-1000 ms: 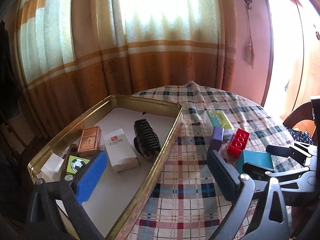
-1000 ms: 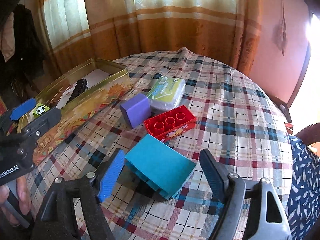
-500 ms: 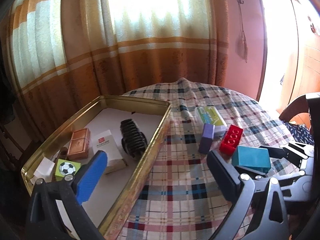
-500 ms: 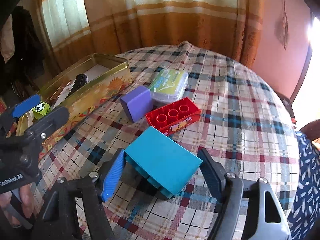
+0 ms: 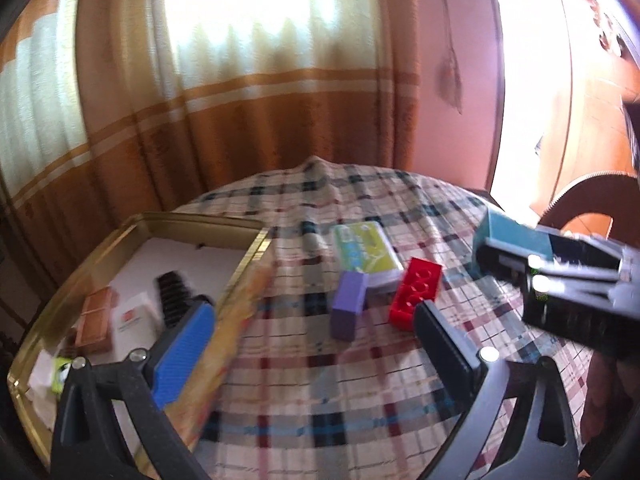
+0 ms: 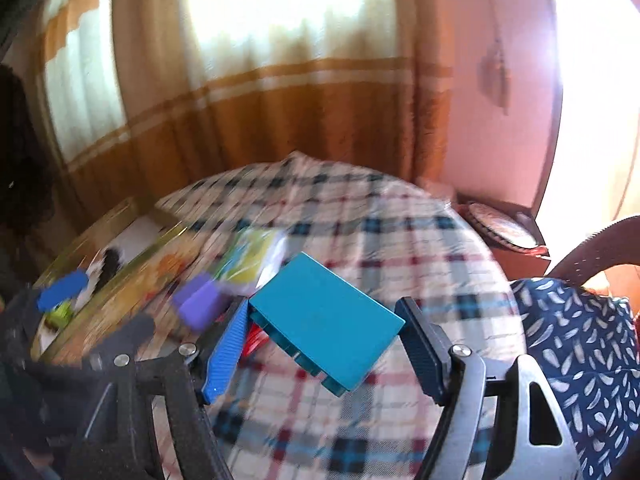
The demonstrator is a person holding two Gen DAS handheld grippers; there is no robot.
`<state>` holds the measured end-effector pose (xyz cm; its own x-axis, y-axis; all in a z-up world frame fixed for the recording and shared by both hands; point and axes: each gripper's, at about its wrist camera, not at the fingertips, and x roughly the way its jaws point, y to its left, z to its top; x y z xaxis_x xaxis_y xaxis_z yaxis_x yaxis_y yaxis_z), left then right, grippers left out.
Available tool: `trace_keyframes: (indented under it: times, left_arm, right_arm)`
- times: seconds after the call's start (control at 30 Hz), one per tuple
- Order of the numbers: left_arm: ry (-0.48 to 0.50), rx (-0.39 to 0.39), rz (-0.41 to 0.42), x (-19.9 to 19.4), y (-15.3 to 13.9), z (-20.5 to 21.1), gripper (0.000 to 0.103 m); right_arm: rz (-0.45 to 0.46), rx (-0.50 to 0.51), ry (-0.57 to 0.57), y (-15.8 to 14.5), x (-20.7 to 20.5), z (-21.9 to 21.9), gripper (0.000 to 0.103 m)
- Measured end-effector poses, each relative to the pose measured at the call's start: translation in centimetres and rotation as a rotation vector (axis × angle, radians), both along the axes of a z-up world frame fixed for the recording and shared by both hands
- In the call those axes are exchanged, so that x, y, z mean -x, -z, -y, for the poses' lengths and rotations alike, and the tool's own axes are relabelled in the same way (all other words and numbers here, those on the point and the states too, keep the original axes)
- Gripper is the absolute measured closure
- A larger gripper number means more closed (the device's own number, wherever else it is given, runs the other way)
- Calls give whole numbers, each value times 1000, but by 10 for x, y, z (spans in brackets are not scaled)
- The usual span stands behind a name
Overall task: Organize rigid objects
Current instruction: 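Lift the teal block with the right tool while the left tool approaches the purple block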
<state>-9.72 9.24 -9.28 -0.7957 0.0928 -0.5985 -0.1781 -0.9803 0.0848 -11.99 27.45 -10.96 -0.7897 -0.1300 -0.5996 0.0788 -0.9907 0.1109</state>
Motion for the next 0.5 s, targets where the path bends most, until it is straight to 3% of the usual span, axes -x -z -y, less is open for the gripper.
trace_keyframes:
  times: [0.17, 0.3, 0.4, 0.5]
  left_arm:
    - [49, 14, 61, 21, 9, -11, 10]
    - [61, -1, 143, 39, 21, -12, 39]
    - [48, -6, 169, 47, 30, -10, 51]
    - [42, -23, 183, 51, 33, -7, 51]
  right_arm:
    - [-20, 1, 16, -1, 7, -6, 28]
    - [-17, 12, 15, 3, 10, -9, 28]
    - [-15, 22, 10, 5, 11, -10, 28]
    - [-22, 14, 2, 5, 11, -8, 28]
